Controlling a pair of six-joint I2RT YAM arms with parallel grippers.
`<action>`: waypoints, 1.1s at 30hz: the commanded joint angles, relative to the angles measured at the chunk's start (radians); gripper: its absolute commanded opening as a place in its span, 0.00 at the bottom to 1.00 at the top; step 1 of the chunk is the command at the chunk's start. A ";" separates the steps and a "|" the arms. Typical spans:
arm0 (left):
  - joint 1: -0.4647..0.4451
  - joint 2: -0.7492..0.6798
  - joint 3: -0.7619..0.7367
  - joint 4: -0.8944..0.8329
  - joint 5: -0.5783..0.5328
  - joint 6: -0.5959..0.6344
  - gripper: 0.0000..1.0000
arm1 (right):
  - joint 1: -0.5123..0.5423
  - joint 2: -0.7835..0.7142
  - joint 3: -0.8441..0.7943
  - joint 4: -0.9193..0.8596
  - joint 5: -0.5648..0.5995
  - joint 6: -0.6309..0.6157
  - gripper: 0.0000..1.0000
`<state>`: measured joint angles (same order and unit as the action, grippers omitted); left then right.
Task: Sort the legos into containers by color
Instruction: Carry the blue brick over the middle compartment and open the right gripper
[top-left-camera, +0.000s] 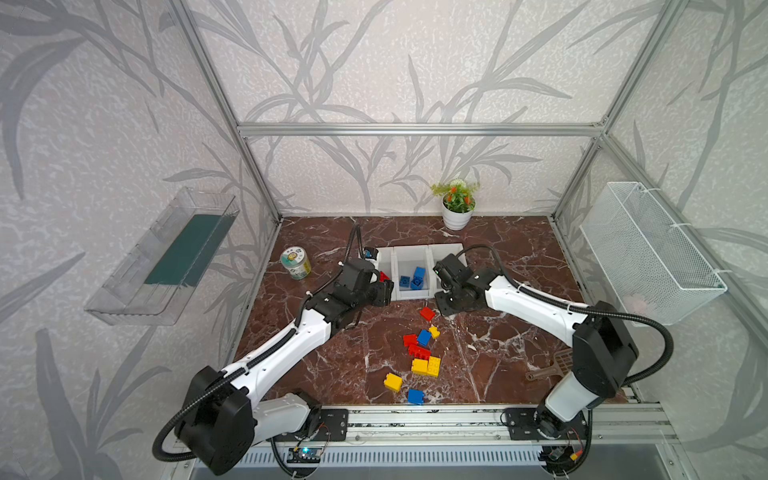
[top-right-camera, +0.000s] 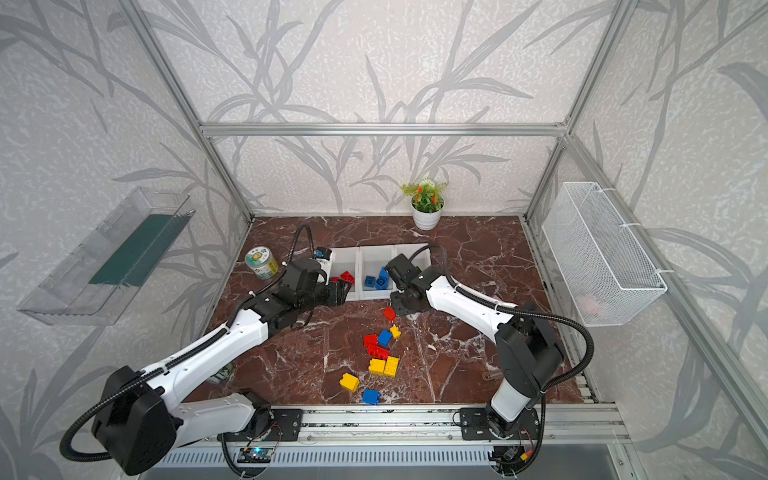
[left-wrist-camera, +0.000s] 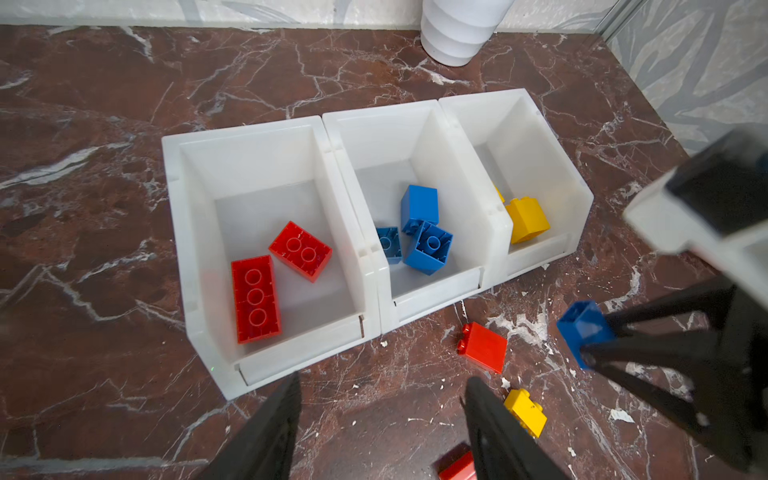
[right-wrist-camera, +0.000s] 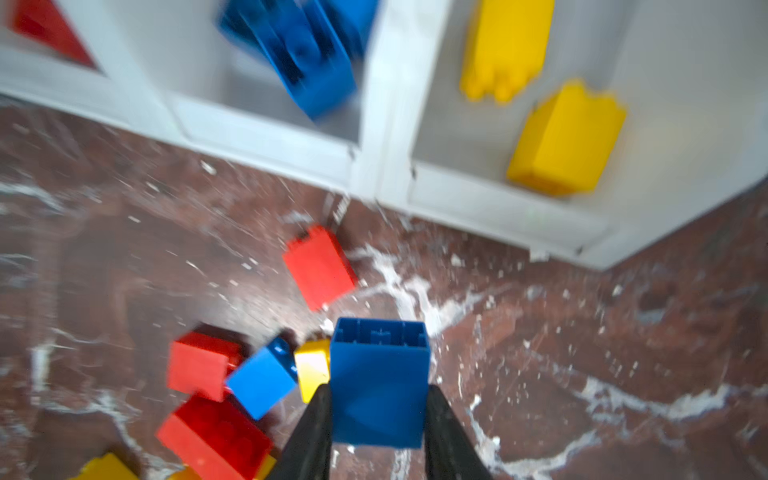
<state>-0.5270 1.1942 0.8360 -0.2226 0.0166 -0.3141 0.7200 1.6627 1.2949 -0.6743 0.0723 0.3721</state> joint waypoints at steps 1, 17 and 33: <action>0.008 -0.033 -0.012 -0.008 -0.030 -0.012 0.65 | 0.001 0.082 0.148 0.003 0.027 -0.111 0.31; 0.013 -0.076 -0.095 -0.037 0.038 -0.033 0.66 | -0.012 0.614 0.847 -0.215 0.012 -0.178 0.35; 0.012 -0.072 -0.115 -0.021 0.052 -0.051 0.66 | -0.029 0.559 0.814 -0.224 0.037 -0.187 0.59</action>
<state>-0.5205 1.1347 0.7246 -0.2317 0.0643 -0.3607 0.6937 2.2768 2.1036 -0.8764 0.0975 0.1890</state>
